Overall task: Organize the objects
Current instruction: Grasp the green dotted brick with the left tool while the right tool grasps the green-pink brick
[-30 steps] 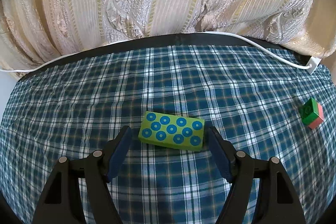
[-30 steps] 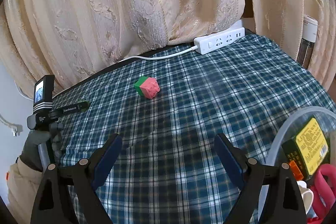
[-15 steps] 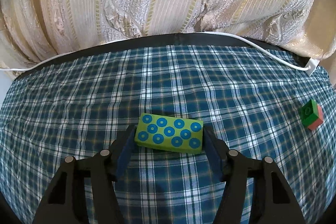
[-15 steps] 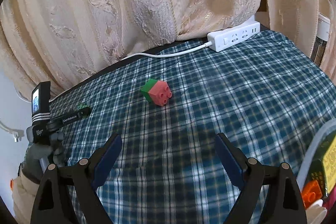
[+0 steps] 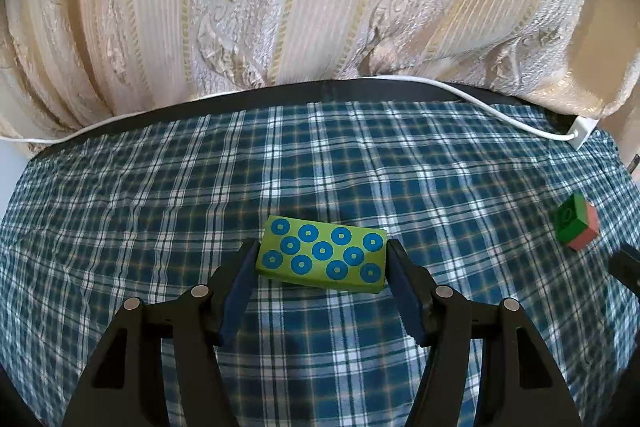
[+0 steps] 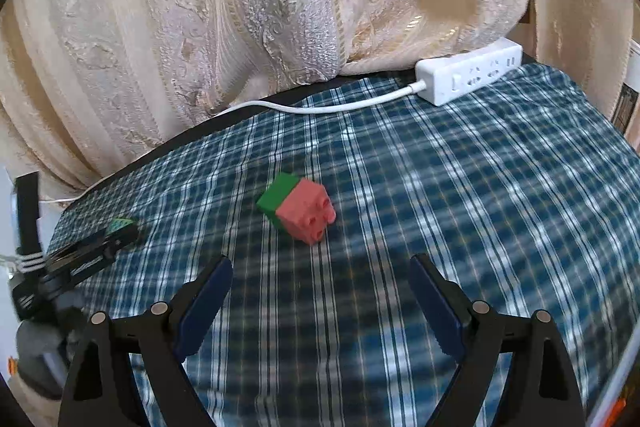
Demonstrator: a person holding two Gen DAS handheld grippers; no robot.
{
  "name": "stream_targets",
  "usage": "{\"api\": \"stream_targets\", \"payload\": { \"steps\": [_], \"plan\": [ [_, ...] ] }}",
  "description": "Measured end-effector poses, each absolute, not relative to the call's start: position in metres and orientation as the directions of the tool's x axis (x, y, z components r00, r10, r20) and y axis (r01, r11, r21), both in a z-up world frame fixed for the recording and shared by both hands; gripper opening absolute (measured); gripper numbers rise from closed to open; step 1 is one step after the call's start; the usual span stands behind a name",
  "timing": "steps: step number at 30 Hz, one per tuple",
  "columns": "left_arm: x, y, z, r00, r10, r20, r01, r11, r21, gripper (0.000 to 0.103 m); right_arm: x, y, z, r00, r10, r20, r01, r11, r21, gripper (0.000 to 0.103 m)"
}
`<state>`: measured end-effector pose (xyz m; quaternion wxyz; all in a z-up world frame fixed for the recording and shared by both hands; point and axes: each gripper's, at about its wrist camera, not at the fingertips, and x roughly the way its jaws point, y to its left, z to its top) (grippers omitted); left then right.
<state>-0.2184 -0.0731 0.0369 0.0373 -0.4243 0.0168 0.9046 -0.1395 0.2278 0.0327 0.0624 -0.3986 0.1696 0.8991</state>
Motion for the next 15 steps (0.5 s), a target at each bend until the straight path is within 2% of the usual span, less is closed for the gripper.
{"api": "stream_targets", "payload": {
  "steps": [15],
  "plan": [
    [-0.219, -0.064, 0.034, -0.628, 0.061, -0.776, -0.106, -0.994, 0.008, 0.064, -0.193, 0.221, 0.016, -0.661, 0.01, -0.751, -0.23, -0.955, 0.189, 0.092]
  ]
}}
